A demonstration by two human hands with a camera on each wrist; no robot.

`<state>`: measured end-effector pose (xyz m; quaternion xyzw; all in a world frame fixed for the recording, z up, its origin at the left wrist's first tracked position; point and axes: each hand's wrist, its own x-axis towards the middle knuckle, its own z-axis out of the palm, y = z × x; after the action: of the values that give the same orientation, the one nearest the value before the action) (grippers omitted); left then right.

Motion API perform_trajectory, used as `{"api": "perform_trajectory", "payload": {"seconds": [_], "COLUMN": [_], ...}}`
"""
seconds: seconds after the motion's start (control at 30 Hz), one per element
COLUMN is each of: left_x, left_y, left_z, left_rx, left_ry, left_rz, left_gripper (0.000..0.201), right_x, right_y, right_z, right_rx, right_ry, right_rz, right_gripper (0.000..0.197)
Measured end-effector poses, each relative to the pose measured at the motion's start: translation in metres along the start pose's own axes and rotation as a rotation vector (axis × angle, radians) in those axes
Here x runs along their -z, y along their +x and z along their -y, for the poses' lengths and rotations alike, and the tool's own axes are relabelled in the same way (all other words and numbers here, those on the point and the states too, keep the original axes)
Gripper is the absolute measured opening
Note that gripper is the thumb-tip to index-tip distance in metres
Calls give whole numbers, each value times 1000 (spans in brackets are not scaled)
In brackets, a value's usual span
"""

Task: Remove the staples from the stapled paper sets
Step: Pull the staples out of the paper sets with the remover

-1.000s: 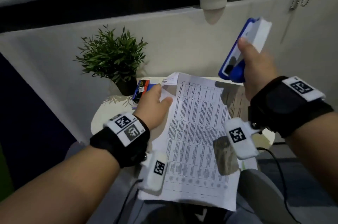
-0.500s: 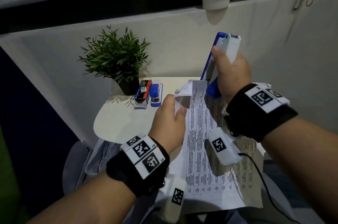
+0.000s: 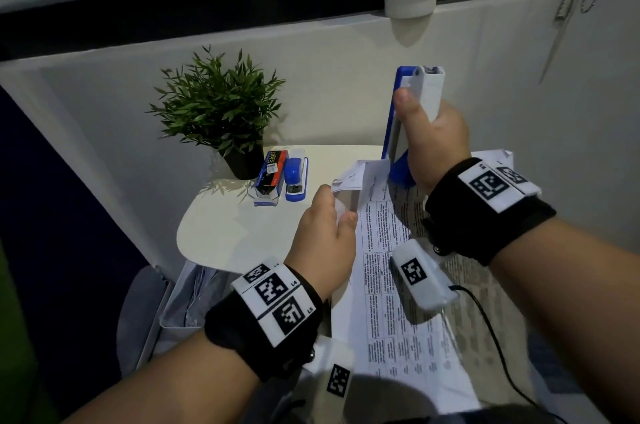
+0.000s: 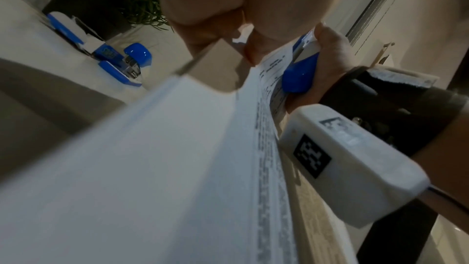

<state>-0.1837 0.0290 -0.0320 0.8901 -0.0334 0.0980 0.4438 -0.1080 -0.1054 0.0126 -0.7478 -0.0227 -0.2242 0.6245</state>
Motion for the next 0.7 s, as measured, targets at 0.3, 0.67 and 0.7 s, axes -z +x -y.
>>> {"api": "perform_trajectory", "payload": {"seconds": [0.3, 0.67, 0.7], "left_x": [7, 20, 20], "left_y": [19, 54, 60], "left_z": [43, 40, 39], "left_rx": [309, -57, -132], "left_ry": [-66, 761, 800], "left_rz": [-12, 74, 171], "left_gripper": [35, 74, 73], "right_x": [33, 20, 19], "right_y": [12, -36, -36], "right_z": [-1, -52, -50], "right_rx": [-137, -331, -324], "right_ry": [79, -927, -940], "right_rz": [-110, 877, 896], "right_gripper": [35, 48, 51]}}
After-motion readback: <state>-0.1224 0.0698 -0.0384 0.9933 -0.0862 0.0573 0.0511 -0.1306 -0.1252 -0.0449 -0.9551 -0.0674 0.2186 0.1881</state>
